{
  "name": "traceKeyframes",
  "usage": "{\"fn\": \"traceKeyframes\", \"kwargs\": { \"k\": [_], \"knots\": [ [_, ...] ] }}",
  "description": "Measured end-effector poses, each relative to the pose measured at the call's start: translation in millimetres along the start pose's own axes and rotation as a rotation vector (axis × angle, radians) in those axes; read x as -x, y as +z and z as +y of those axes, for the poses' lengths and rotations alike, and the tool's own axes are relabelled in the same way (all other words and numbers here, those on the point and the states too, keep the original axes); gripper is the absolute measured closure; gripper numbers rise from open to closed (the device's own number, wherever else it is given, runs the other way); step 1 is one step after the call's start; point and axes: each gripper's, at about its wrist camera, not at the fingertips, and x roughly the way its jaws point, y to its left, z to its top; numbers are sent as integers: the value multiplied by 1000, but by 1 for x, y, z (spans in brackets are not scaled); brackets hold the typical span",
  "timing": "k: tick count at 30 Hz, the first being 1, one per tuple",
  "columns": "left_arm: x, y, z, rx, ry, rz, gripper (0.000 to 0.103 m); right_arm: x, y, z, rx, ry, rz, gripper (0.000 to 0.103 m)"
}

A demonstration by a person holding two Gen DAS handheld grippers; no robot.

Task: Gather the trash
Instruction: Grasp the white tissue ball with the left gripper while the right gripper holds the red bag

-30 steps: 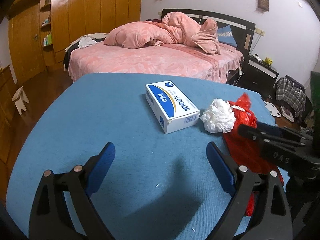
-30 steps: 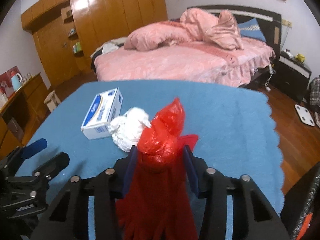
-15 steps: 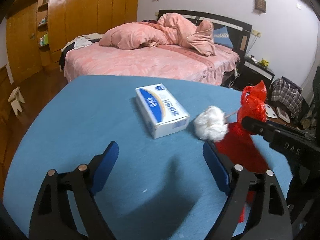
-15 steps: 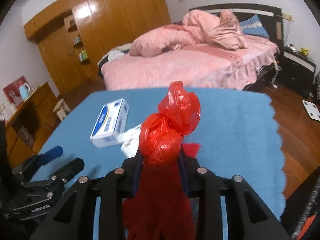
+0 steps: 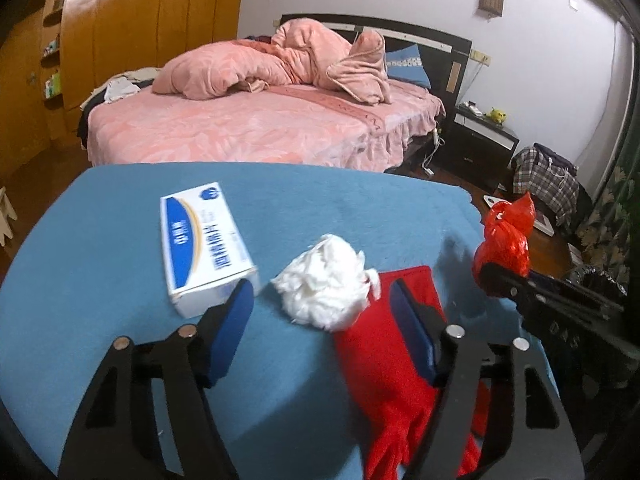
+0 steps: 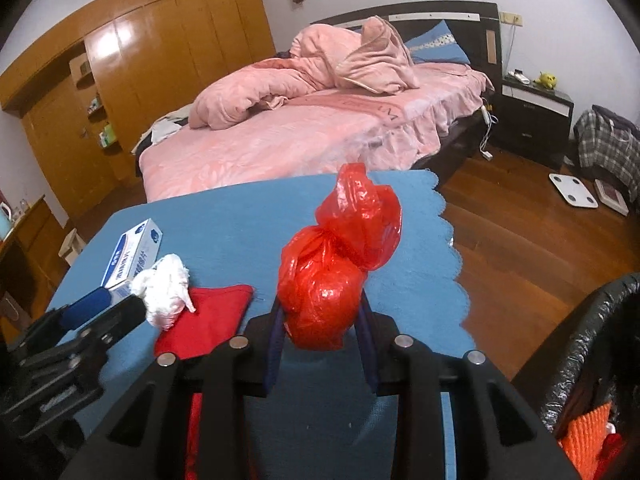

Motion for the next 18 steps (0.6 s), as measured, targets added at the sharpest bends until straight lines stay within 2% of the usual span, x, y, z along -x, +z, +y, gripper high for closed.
{"fn": "traceKeyframes", "kwargs": {
  "k": [3, 6, 8, 14, 18],
  "knots": [
    [-13, 3, -4, -8, -8, 36, 44, 1, -4, 2, 11, 0, 5, 70],
    [-23, 2, -7, -17, -7, 80, 57, 0, -6, 1, 10, 0, 12, 70],
    [-23, 1, -4, -5, -3, 79, 67, -1, -7, 0, 5, -3, 18, 70],
    [-21, 1, -3, 4, 9, 64, 77, -3, -7, 3, 17, -17, 30, 70],
    [-15, 1, -5, 3, 13, 44, 80, -4, -7, 1, 11, -20, 34, 70]
  ]
}}
